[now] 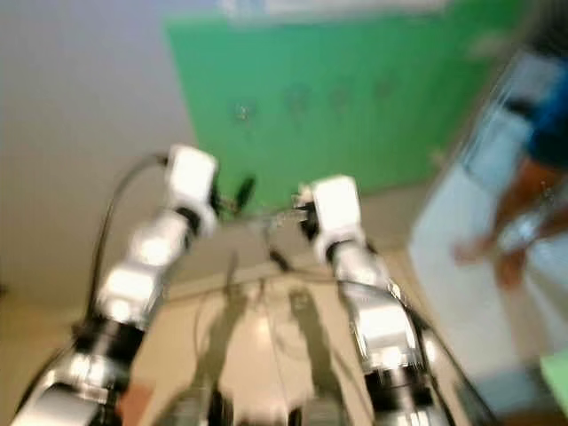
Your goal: Hang keys on a hook
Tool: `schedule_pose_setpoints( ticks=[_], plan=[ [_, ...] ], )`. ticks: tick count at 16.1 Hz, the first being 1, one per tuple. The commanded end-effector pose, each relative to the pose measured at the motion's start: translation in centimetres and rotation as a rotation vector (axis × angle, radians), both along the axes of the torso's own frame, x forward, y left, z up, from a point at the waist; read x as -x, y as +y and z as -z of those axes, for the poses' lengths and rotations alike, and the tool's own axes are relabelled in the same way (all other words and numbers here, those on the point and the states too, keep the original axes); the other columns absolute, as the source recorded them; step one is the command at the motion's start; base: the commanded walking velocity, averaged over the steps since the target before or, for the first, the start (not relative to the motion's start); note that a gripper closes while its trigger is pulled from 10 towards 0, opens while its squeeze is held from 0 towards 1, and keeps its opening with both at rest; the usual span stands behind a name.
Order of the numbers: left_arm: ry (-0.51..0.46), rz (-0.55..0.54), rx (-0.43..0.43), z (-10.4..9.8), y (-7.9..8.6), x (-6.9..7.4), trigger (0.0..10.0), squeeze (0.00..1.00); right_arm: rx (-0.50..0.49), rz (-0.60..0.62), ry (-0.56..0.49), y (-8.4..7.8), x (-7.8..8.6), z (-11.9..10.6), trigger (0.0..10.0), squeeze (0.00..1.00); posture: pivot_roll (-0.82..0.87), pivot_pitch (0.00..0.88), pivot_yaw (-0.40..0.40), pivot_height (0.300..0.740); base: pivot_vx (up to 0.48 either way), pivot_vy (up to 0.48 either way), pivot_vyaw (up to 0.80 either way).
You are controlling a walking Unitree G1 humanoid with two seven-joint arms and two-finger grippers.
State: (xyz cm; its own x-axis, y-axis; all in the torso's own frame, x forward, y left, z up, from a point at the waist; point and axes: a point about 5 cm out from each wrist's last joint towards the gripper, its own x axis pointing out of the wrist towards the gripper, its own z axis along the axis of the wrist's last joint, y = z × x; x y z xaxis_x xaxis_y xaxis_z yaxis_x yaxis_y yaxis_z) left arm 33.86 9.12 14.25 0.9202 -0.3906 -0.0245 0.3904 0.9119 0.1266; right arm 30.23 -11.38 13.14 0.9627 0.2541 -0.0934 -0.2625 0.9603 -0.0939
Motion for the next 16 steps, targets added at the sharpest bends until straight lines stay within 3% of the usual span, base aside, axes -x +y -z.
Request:
schedule_pose_setpoints(
  ticks=[1, 7, 8, 10, 16],
  plan=[
    [-0.018, -0.028, -0.021, -0.5, 1.0, -0.2, 10.0, 0.00, 0.001, -0.040, -0.018, 1.0, 0.1, -0.5, 0.0, 0.21, -0.12, 0.169, 0.024, 0.740, 0.349, -0.326, 0.68],
    [-0.029, -0.004, 0.002, -0.7, 0.6, -0.1, 10.0, 0.00, 0.017, -0.038, 0.002, 0.9, 0.0, -0.2, 0.0, 0.15, -0.12, 0.168, 0.016, 0.740, 0.345, -0.330, 0.68],
    [-0.036, 0.005, 0.003, -0.7, 0.5, 0.0, 10.0, 0.00, -0.005, -0.038, 0.007, 0.9, 0.0, -0.2, 0.0, 0.00, -0.12, 0.163, 0.013, 0.740, 0.000, -0.428, 0.00],
    [-0.038, -0.004, 0.044, -0.9, 0.6, 0.1, 10.0, 0.00, -0.022, -0.040, 0.014, 0.9, 0.0, -0.2, 0.0, 0.00, -0.12, 0.163, 0.013, 0.740, 0.000, 0.000, 0.00],
    [-0.047, 0.020, 0.053, -0.9, 0.2, 0.7, 10.0, 0.00, -0.020, -0.090, 0.020, 0.8, 1.1, -0.2, 0.0, 0.00, -0.13, 0.176, -0.002, 0.740, 0.000, 0.000, 0.00]
  ],
)
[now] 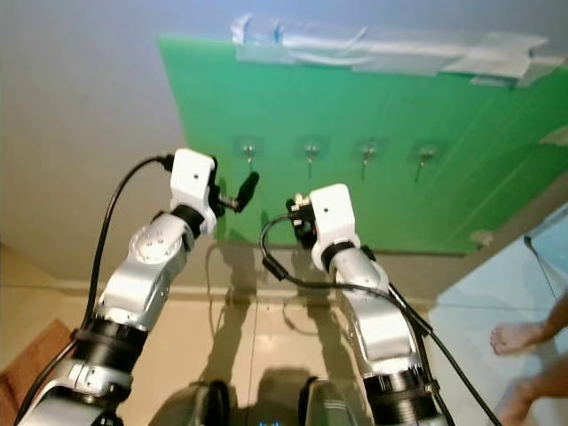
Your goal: Hang keys on a hook
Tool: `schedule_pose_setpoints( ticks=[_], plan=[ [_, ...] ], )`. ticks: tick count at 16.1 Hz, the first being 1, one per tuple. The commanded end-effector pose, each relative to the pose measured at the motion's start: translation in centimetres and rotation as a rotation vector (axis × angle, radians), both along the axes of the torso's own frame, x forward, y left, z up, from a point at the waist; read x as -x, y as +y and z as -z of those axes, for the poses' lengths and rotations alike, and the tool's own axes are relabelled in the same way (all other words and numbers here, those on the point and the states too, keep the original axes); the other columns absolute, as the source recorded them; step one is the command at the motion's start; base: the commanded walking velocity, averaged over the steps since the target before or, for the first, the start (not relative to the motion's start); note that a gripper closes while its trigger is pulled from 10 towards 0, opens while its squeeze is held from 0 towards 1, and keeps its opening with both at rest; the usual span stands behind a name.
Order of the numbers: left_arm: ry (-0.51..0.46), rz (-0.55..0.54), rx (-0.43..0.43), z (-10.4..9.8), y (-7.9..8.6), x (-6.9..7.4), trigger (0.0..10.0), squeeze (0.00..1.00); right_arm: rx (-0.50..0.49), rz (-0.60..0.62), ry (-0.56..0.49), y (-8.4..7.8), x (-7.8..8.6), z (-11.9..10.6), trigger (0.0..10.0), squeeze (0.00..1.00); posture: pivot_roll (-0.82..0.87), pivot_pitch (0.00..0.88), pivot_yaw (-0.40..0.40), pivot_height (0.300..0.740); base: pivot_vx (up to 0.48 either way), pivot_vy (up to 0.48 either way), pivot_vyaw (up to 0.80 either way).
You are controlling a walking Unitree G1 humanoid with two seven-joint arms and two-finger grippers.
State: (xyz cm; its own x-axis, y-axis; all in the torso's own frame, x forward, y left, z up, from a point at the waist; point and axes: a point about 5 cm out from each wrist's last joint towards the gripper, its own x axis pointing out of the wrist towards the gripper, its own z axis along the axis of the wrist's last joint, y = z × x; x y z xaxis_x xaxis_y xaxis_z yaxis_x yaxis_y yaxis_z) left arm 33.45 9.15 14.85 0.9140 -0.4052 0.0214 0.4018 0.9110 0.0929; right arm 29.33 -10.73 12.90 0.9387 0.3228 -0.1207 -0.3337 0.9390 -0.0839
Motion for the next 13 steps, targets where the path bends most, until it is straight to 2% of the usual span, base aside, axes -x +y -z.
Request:
schedule_pose_setpoints(
  ticks=[1, 3, 9, 10, 11, 13],
  plan=[
    [-0.019, 0.006, 0.005, -0.3, 0.1, 0.3, 10.0, 0.00, -0.019, -0.018, -0.008, 0.1, 0.2, -0.4, 0.0, 0.00, -0.13, 0.177, -0.002, 0.740, 0.000, 0.000, 0.00],
    [-0.032, 0.035, 0.017, -0.5, -0.4, 0.5, 10.0, 0.00, -0.020, -0.019, -0.002, 0.2, 0.2, -0.4, 0.0, 0.00, -0.13, 0.177, -0.002, 0.740, 0.000, -0.480, 0.00],
    [-0.059, 0.051, 0.017, -1.1, -0.7, 0.5, 10.0, 0.00, -0.027, -0.016, 0.000, 0.3, 0.0, -0.3, 0.0, 0.00, -0.13, 0.175, 0.002, 0.740, 0.000, -0.480, 0.00],
    [-0.061, 0.043, 0.038, -1.3, -0.6, 0.5, 10.0, 0.00, -0.018, -0.016, -0.002, 0.3, 0.0, -0.3, 0.0, 0.00, -0.13, 0.175, 0.003, 0.740, 0.000, -0.480, 0.00],
    [-0.060, 0.034, 0.054, -1.3, -0.6, 0.5, 10.0, 0.00, -0.004, -0.018, -0.003, 0.3, 0.0, -0.3, 0.0, 0.00, -0.13, 0.175, 0.003, 0.740, 0.000, 0.000, 0.00],
    [-0.065, 0.028, 0.057, -1.4, -0.5, 0.4, 10.0, 0.00, -0.001, -0.012, -0.001, 0.2, 0.0, -0.2, 0.0, 0.00, -0.13, 0.177, 0.002, 0.740, 0.000, 0.000, 0.80]
  ],
)
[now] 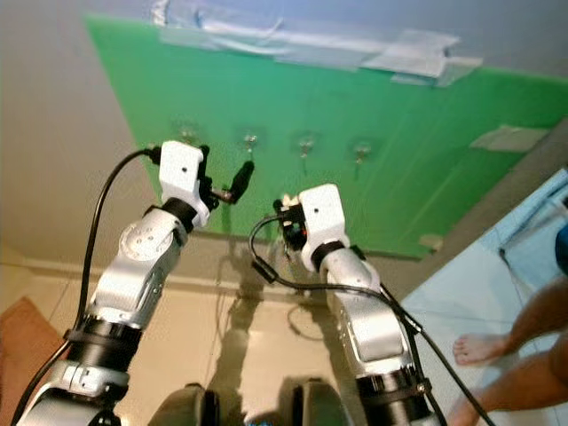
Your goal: Hang keys on a hook
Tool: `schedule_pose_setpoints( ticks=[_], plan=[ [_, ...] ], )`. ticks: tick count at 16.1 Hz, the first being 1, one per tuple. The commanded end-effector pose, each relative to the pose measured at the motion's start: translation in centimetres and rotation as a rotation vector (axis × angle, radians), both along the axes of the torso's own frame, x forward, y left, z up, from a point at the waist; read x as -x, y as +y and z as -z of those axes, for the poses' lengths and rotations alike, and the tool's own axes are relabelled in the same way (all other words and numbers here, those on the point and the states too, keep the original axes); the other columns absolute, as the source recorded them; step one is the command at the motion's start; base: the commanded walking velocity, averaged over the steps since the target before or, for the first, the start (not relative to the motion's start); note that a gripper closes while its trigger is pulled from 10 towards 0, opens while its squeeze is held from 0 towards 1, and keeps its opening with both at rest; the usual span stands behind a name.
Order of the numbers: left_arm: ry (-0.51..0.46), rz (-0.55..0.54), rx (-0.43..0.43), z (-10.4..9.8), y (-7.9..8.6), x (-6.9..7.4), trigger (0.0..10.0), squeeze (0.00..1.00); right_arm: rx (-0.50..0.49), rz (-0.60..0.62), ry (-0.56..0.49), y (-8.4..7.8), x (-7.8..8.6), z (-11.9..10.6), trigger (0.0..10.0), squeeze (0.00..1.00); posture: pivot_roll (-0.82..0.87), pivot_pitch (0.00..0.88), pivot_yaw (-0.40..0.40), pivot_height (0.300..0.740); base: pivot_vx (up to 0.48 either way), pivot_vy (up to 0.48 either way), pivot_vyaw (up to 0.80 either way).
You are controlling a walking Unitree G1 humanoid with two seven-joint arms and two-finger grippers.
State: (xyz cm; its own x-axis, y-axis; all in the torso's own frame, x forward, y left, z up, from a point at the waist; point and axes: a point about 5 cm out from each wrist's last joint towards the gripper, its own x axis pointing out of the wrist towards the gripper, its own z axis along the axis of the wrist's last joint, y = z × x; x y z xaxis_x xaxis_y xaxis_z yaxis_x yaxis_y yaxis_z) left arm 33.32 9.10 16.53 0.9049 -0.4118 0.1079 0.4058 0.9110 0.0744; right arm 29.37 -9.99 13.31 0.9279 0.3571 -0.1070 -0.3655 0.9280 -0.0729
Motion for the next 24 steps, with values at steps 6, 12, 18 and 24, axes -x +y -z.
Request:
schedule_pose_setpoints(
  ticks=[6, 12, 18, 24],
  plan=[
    [0.021, 0.016, 0.058, -0.2, -0.7, 0.2, 10.0, 0.00, 0.019, 0.029, 0.007, -1.0, 0.1, 0.2, 0.0, 0.00, -0.14, 0.179, 0.001, 0.740, 0.000, 0.000, 0.80],
    [0.015, 0.009, 0.039, 0.0, -0.9, 0.1, 10.0, 0.00, 0.023, 0.030, 0.006, -1.2, 0.0, 0.2, 0.0, 0.00, -0.14, 0.162, -0.004, 0.740, 0.000, 0.000, 0.79],
    [0.007, -0.009, 0.019, 0.0, -0.3, -0.1, 10.0, 0.00, 0.012, 0.053, -0.011, -1.0, -0.7, 0.1, 0.0, 0.00, -0.11, 0.155, -0.002, 0.740, 0.000, 0.000, 0.71],
    [0.002, -0.006, 0.004, -0.1, -0.4, -0.2, 10.0, 0.00, 0.027, 0.046, -0.116, -0.4, -2.0, -2.4, 0.0, 0.00, -0.11, 0.155, 0.008, 0.740, 0.000, 0.000, 0.00]
  ],
)
